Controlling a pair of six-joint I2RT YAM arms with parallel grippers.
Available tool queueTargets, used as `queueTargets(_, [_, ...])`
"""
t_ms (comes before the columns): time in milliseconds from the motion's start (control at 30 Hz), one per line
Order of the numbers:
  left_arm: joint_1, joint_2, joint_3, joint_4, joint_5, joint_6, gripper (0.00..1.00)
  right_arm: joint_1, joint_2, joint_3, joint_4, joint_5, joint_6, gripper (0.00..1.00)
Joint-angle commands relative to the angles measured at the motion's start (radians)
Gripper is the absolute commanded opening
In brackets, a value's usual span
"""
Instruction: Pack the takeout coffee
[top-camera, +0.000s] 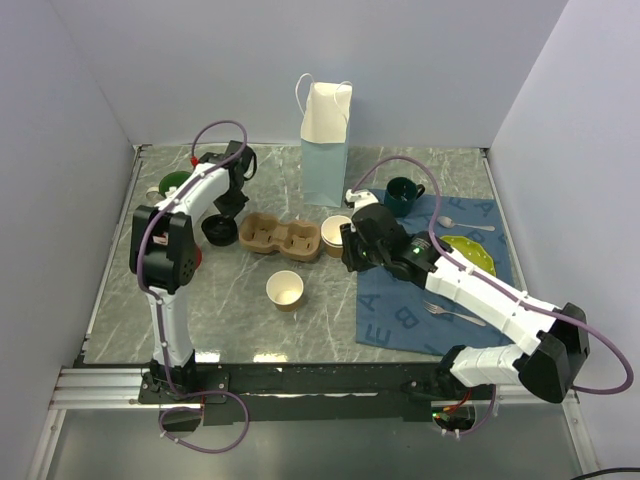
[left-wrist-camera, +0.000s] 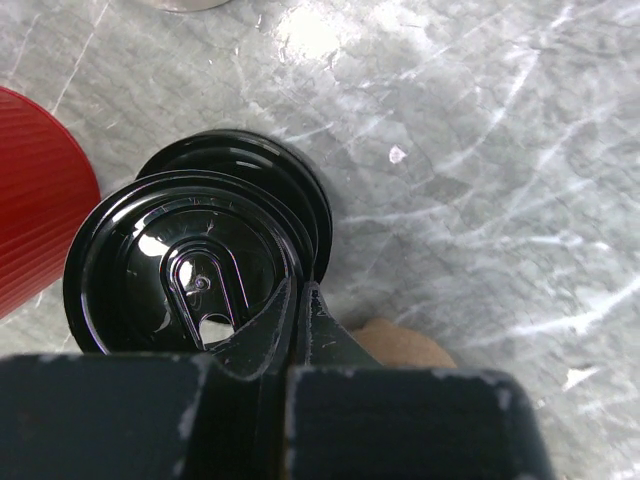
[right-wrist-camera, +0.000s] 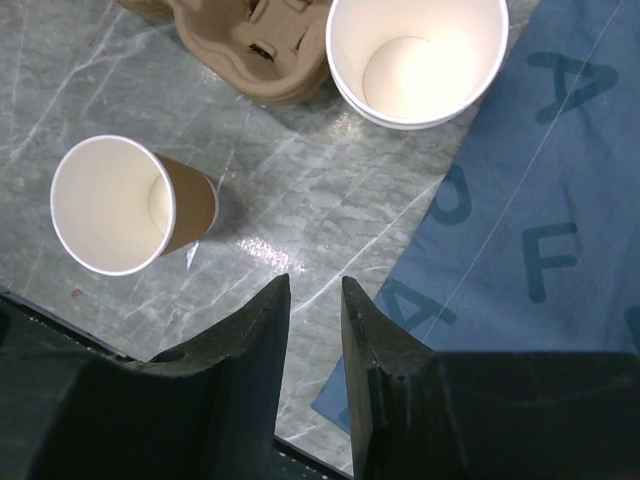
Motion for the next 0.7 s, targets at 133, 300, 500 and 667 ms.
queueTargets(133, [-0.008, -0.156, 0.080, -0.056, 0.057, 0.042, 0.01, 0.006, 0.012, 0.101, 0.059, -0.058, 0.012, 0.35])
queueTargets(300, [-0.009, -0.246, 0.074, 0.013, 0.250, 0.172, 0.01, -0.007, 0.011, 0.120, 0.152, -0.166, 0.085, 0.35])
queueTargets(500, [-0.009, -0.478, -0.070, 0.285, 0.631, 0.222, 0.01, -0.075, 0.002, 0.092, 0.377, -0.374, 0.226, 0.41])
queueTargets(667, [-0.015, -0.651, -0.251, 0.527, 0.921, 0.108, 0.01, -0.152, -0.040, 0.041, 0.582, -0.508, 0.286, 0.48])
